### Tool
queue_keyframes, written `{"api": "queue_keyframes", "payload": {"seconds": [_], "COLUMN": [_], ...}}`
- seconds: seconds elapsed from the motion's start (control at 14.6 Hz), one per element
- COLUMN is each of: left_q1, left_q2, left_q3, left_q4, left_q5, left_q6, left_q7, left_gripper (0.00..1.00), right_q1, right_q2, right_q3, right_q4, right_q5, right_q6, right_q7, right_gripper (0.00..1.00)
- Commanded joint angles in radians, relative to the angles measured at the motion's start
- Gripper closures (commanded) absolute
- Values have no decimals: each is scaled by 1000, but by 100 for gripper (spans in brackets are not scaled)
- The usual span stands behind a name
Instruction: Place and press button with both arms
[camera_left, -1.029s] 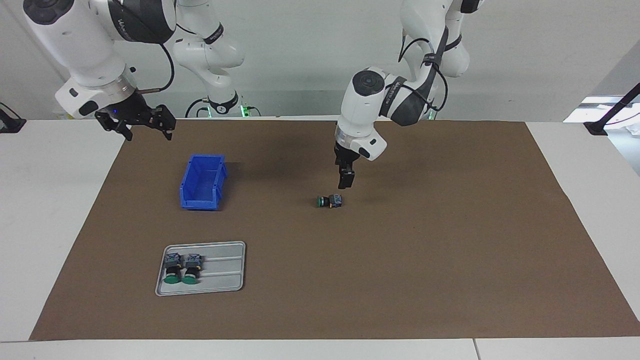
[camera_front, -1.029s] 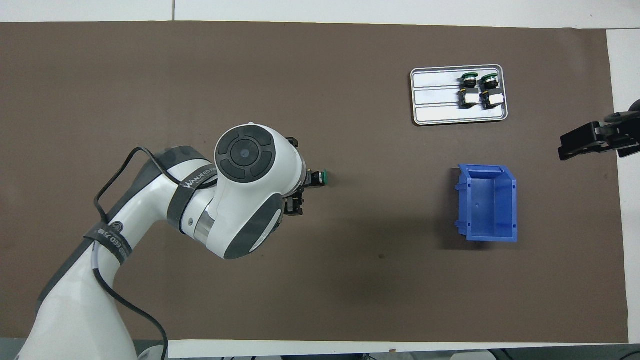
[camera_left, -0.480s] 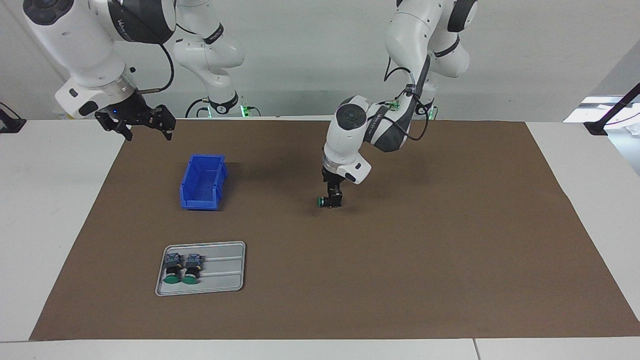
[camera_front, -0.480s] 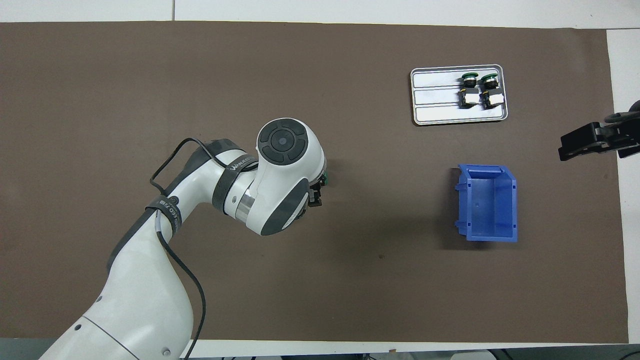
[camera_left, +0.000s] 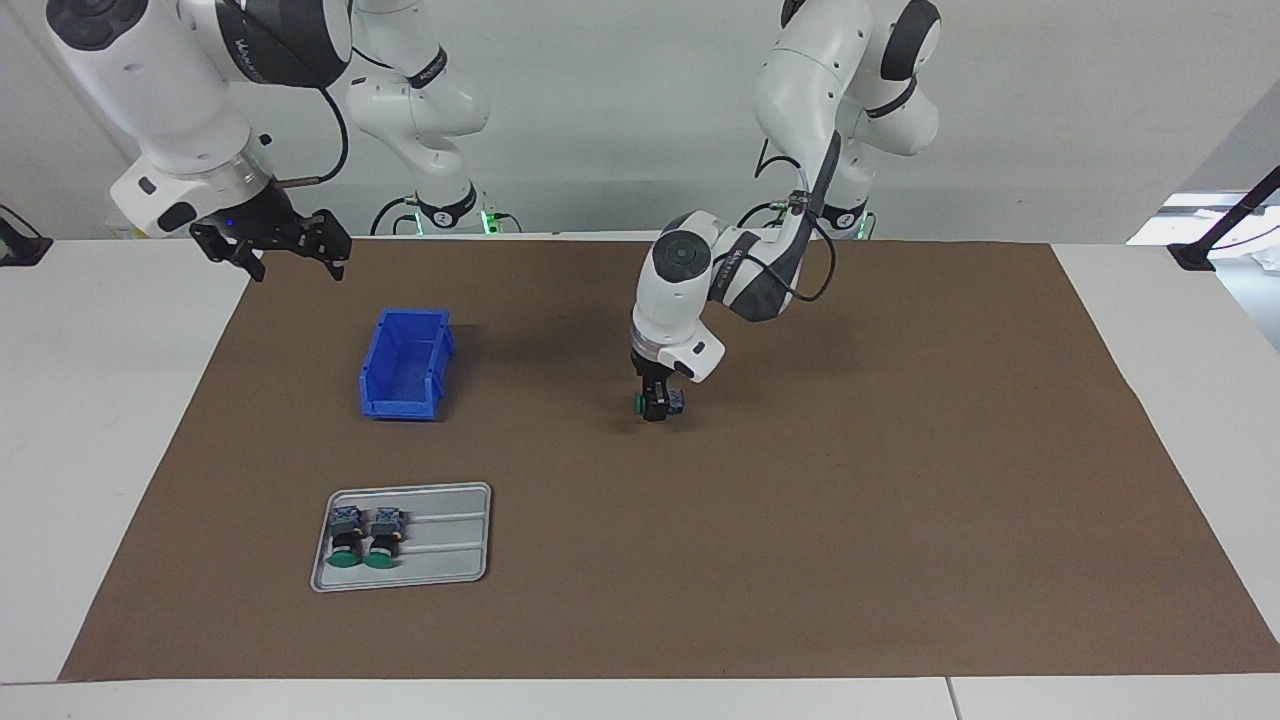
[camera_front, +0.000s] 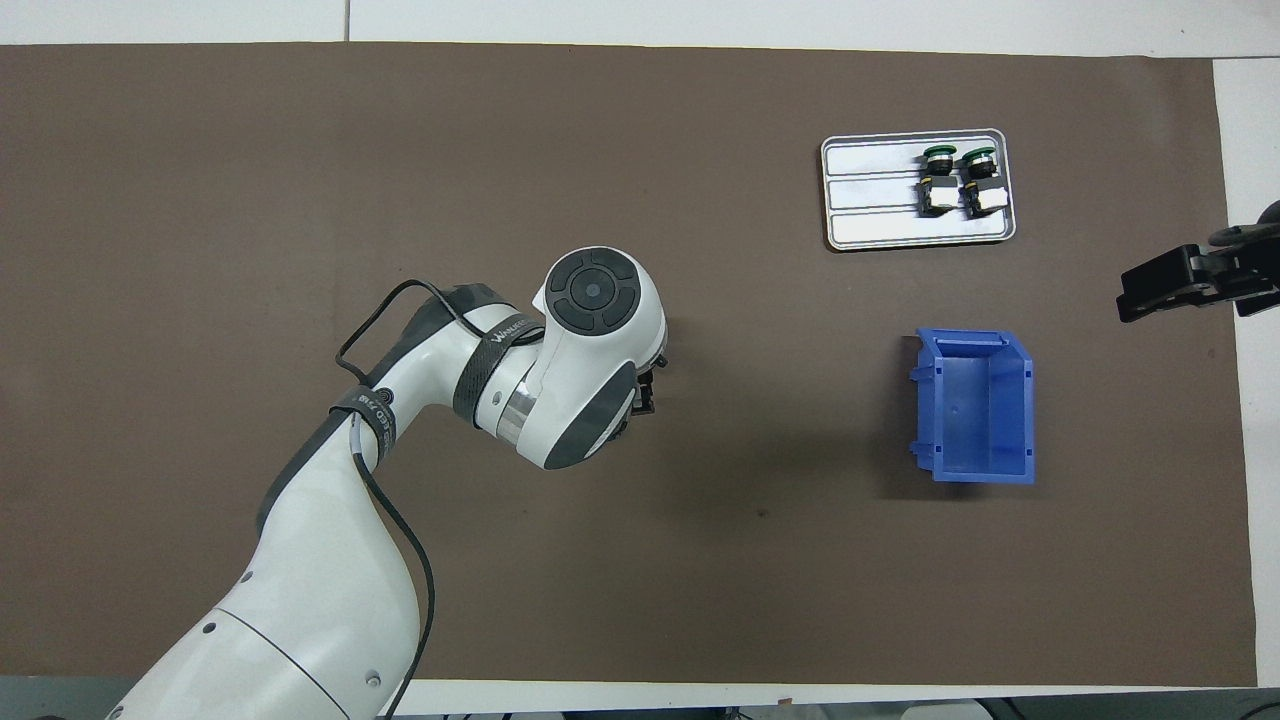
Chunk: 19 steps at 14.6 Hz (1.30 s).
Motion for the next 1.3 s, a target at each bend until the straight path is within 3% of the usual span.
{"api": "queue_keyframes", "payload": {"seconds": [0.0,0.55,0.69,0.89,1.23], "left_q1": [-12,-11,-12,-12,-12], "left_q2": [3,3,3,3,3], "left_q3": [14,14,13,13,13], "left_q4": [-5,-30,-31,-33,-33], "left_q5": [-4,-3,-3,-3,-3], "left_q6": [29,54,57,63,63], "left_q7": [-13,0,2,2,2], "left_gripper": [21,25,34,38,60], "right_q1": [-7,-7,-7,-7,-7], "right_q2": [-25,-25,-25,-25,-25], "right_q3": [0,0,0,0,0], "right_q4": [-28,-28,-28,-28,-28], "right_q5": [22,22,22,22,22], "right_q6": [1,1,1,1,1], "right_q7": [-18,-18,-18,-18,-18], "right_gripper": [0,0,0,0,0]}}
